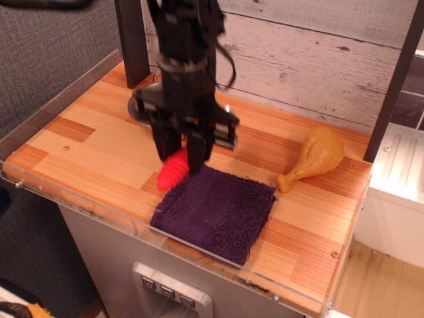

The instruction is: Move the spatula and place it on the purple cloth .

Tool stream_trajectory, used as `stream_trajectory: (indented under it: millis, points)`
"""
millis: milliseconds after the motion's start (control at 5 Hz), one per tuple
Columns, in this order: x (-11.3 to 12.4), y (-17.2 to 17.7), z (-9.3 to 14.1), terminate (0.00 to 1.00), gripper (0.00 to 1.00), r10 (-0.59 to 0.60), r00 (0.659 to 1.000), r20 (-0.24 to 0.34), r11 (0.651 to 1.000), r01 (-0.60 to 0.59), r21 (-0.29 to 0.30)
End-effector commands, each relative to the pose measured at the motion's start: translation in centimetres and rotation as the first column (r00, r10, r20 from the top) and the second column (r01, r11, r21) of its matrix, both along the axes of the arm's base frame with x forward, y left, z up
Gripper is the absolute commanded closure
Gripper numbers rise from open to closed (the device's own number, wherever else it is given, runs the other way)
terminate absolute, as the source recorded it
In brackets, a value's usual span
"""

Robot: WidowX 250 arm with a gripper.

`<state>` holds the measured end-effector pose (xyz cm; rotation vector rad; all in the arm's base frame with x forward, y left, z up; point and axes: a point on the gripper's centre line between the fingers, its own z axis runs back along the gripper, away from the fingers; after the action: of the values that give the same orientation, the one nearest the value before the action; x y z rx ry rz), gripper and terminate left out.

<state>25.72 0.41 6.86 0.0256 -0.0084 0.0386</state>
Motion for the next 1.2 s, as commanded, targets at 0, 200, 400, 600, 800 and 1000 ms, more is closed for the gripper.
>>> stream_trajectory:
  millis: [0,200,400,600,800,1000]
  points:
    - [0.0,-1.6,-1.9,0.00,1.00,-0.089,0.992,0.087,0.996,0.090,0.002]
    - [0.2,-2.0,-2.7,0.00,1.00,-0.113,0.989,0.095,0.994,0.112,0.012]
    - [0.1,-2.4,-2.7,0.00,1.00,-0.126,0.987,0.099,0.992,0.124,0.017]
    - [0.0,-2.5,-2.4,0.00,0.00,-0.137,0.985,0.099,0.990,0.134,0.040]
    - [-0.1,-2.4,-1.6,0.00,0.00,-0.121,0.985,0.121,0.993,0.117,0.034]
    - [-0.4,-1.1,0.9,0.00,0.00,-0.091,0.981,0.171,0.995,0.085,0.043]
